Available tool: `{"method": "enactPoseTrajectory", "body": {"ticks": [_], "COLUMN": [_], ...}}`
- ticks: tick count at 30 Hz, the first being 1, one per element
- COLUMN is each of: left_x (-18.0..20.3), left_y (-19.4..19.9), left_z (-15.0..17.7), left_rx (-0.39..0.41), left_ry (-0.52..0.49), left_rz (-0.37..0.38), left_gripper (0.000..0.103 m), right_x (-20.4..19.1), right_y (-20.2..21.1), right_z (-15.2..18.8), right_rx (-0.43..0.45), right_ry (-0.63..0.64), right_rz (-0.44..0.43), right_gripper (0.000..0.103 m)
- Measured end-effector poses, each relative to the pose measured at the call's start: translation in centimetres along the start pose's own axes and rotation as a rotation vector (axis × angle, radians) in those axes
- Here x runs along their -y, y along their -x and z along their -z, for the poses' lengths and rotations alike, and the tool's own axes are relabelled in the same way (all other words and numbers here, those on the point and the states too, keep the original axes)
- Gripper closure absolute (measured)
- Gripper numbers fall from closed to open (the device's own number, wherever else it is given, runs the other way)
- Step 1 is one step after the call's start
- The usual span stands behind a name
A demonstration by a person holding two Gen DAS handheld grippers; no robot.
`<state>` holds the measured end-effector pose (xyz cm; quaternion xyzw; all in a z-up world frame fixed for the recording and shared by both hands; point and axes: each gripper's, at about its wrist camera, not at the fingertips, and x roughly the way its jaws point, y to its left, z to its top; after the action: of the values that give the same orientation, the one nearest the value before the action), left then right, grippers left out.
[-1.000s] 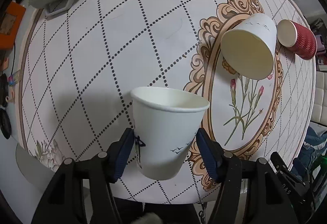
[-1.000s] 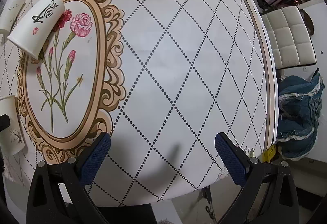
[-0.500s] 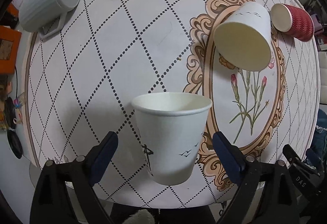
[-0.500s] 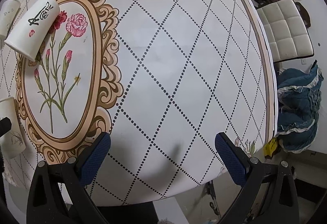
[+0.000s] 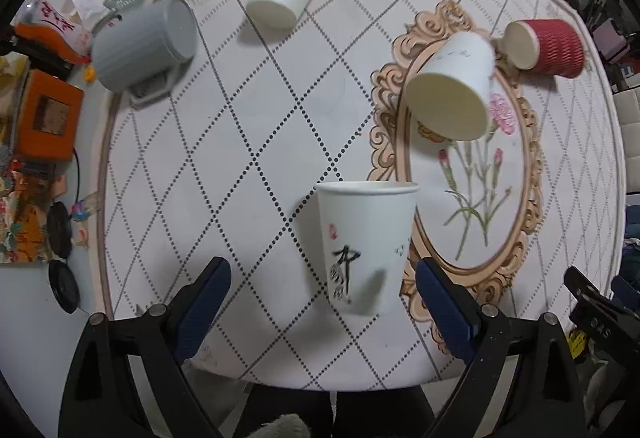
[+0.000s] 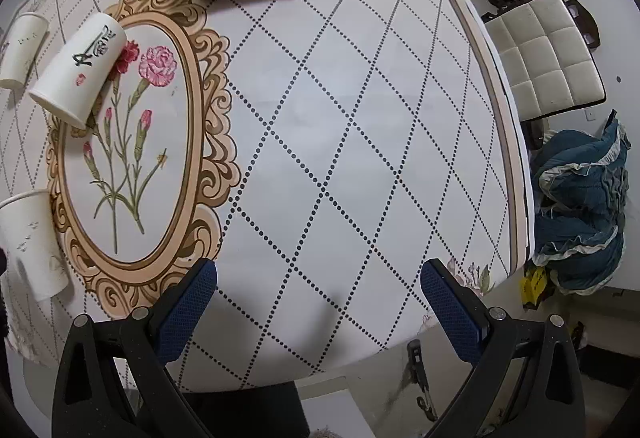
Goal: Flip cup upright
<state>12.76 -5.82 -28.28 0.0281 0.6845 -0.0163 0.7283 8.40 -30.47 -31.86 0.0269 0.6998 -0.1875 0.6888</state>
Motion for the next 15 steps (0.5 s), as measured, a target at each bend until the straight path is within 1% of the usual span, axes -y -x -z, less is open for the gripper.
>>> {"method": "enactPoseTrajectory", "body": {"ticks": [3, 4, 8, 11, 13, 15], "left_x": [0.1, -0.6, -0.9, -1.1, -1.6, -2.7], "left_y": [2.4, 3.3, 6.4, 8.2, 9.1, 9.9], "left_z": [0.7, 0.8, 1.7, 1.6, 1.7, 1.9], "left_rx": [0.039, 0.049, 0.1, 0.135, 0.161, 0.19], "left_ry": [-0.014, -0.018, -0.038, -0.044, -0.041, -0.036], "left_rz": [0.013, 0.019, 0.046, 0.065, 0.062, 0.043], "left_gripper": [0.009, 0.009, 0.009, 0.009, 0.009, 0.009], "right_x": [0.0, 0.1, 0.0, -0.1, -0.3, -0.7], "right_y": [1.0, 1.5, 3.1, 4.3, 5.1, 5.8], "right_z": [0.4, 0.5, 0.9, 1.3, 1.7, 2.0], "right_rx": [0.013, 0.018, 0.038, 0.053, 0.062, 0.07], "right_ry": [-0.009, -0.013, -0.027, -0.037, -0.039, -0.03], "right_rz": [-0.003, -0.006, -0.014, -0.025, -0.041, -0.067], "right_gripper": [0.0, 0.0, 0.0, 0.0, 0.0, 0.0]}}
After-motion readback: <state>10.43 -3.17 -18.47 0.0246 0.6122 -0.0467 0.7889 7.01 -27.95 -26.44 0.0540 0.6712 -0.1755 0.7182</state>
